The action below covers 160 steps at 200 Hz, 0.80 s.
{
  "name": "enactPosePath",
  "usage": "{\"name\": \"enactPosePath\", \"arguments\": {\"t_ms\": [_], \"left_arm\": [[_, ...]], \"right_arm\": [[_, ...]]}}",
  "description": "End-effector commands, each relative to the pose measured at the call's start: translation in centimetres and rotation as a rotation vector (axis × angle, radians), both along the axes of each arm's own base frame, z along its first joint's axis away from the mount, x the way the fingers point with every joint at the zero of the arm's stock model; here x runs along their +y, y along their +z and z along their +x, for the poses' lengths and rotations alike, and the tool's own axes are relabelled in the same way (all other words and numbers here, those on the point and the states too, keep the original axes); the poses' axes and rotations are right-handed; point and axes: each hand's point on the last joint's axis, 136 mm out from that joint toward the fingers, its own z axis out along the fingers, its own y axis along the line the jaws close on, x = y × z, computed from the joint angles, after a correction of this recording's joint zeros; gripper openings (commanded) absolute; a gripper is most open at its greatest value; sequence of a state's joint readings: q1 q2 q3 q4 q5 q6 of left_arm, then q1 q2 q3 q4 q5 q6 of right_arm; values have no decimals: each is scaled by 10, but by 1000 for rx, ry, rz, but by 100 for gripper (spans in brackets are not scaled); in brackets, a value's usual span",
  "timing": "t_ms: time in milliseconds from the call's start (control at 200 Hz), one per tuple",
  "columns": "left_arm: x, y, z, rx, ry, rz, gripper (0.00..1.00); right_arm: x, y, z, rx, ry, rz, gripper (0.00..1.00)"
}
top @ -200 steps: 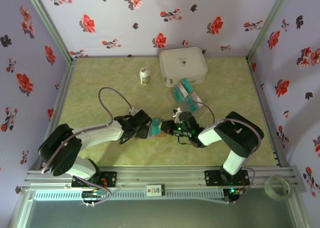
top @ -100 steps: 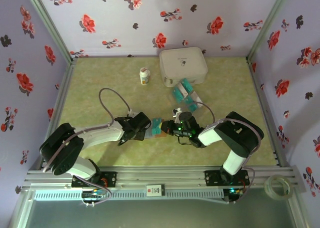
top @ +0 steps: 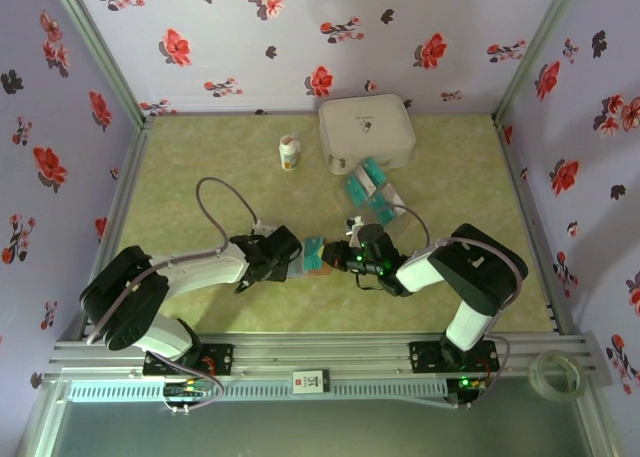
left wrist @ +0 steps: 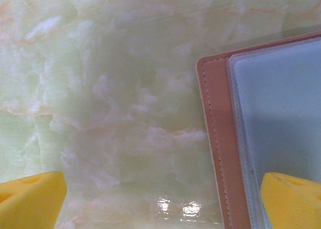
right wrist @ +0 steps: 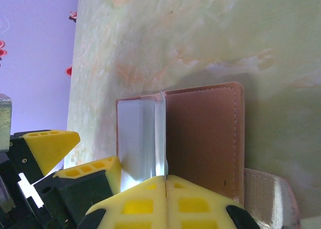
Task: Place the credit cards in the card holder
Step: Insert the credit card into the card slot.
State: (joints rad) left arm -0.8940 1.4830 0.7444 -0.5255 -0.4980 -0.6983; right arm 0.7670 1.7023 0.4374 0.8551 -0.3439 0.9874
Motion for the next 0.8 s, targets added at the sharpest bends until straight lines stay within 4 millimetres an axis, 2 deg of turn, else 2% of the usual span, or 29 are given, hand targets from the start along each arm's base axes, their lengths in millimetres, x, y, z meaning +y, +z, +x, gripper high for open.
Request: {"name": "enactPosePath", "arguments": {"t_ms": [0, 400, 795], "left_arm": [[18, -6, -8, 13, 28, 65, 100], [19, -6, -9, 13, 34, 59, 100], [19, -8, -10, 19, 33, 62, 100]], "right_arm": [[1, 0, -1, -21, 8, -14, 0], [13, 23, 4, -60, 46, 15, 0], [21, 18, 7, -44, 50, 57, 0]]}}
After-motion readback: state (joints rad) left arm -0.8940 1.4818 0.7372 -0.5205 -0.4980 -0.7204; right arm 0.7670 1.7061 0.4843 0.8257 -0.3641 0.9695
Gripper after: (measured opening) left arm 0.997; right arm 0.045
